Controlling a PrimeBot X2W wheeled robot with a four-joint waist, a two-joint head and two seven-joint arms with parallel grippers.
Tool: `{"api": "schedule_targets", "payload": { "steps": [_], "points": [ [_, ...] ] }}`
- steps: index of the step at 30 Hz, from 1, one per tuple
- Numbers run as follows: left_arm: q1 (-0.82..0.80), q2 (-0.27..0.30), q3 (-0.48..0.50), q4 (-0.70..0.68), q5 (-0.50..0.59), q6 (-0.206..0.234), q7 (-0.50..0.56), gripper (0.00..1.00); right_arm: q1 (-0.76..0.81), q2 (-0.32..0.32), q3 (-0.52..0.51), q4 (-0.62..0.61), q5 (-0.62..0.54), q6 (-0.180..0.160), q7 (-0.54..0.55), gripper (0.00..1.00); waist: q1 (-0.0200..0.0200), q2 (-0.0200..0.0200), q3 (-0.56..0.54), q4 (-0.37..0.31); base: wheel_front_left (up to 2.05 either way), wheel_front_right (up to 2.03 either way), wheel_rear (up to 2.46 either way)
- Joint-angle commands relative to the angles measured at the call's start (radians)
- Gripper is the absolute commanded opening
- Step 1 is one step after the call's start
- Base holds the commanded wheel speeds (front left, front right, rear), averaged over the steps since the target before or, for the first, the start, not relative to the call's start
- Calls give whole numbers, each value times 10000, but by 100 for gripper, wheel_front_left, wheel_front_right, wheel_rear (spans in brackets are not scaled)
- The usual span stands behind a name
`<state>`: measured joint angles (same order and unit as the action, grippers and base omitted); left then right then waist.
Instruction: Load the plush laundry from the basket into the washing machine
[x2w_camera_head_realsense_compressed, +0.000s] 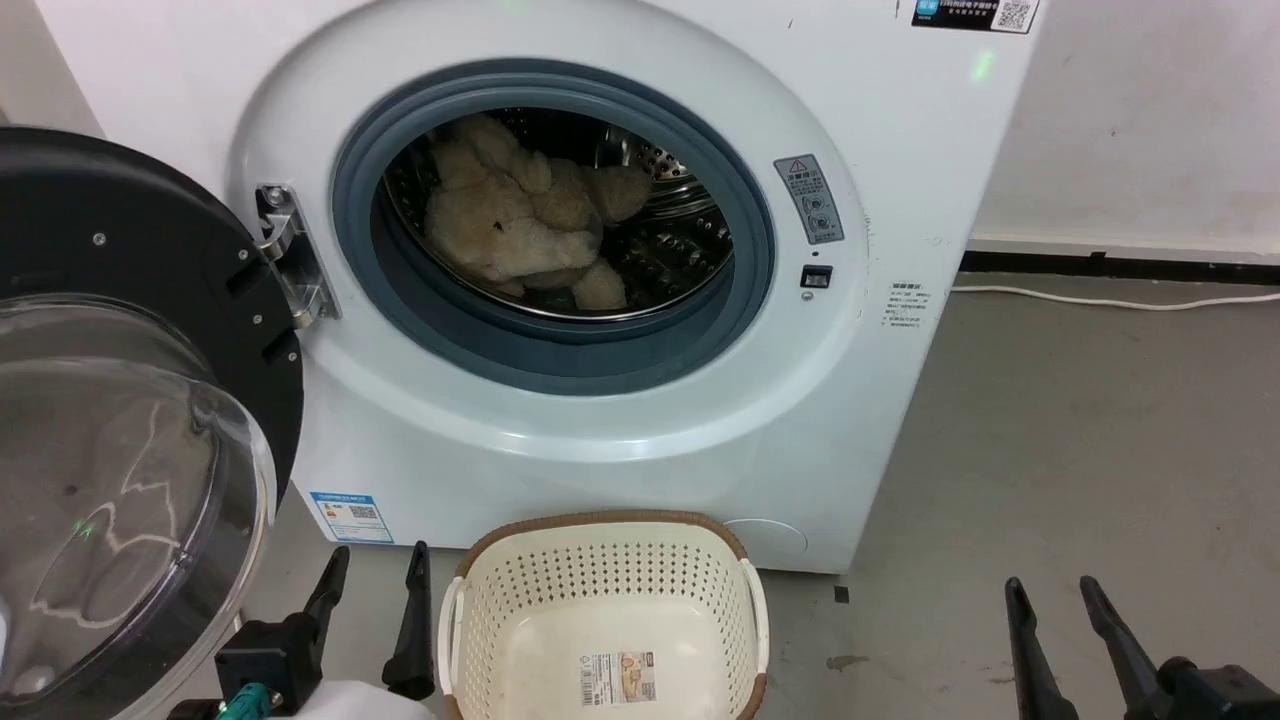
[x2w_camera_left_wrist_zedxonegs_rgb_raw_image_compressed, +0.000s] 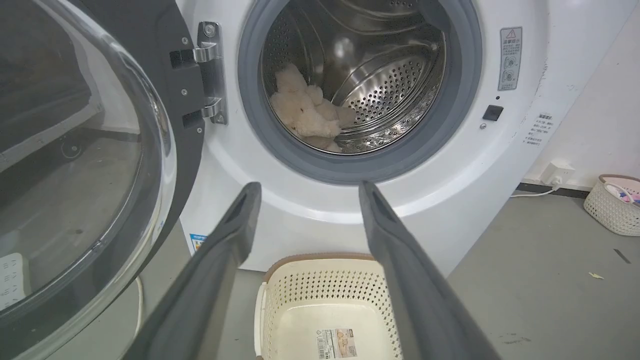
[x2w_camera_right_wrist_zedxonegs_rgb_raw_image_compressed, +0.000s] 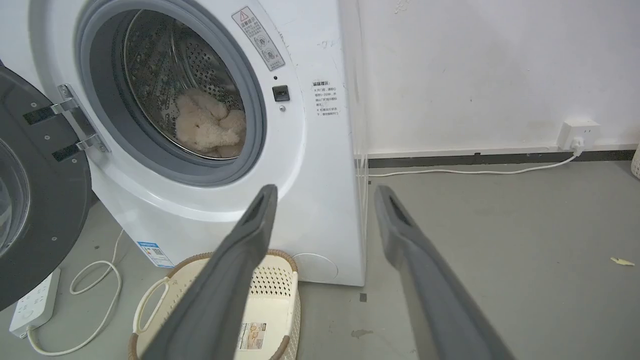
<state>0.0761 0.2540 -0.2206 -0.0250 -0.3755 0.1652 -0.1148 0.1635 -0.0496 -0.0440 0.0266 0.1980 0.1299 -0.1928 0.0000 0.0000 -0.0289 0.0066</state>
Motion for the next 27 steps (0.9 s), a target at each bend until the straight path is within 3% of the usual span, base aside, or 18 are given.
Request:
{"api": "schedule_targets", "payload": {
  "steps": [1, 16, 17, 27],
  "points": [
    [-116, 4, -14, -65, 14, 51, -28, 100, 44, -6, 25, 36, 41, 8, 30, 100, 0, 0, 22, -11, 0, 0, 0],
    [-206, -21, 56, -1, -180, 165, -72, 100, -98, -6, 132, 126, 98, 8, -16, 100, 0, 0, 42, -19, 0, 0, 0],
    [-107, -37, 50, -6, -151, 123, -19, 0, -41, 0, 129, 100, 57, 0, 27, 0, 0, 0, 43, -19, 0, 0, 0],
    [-129, -116, 137, 4, -1, 35, 44, 0, -101, 0, 138, 86, -22, 0, 105, 0, 1, 0, 54, -21, 0, 0, 0]
  ]
}}
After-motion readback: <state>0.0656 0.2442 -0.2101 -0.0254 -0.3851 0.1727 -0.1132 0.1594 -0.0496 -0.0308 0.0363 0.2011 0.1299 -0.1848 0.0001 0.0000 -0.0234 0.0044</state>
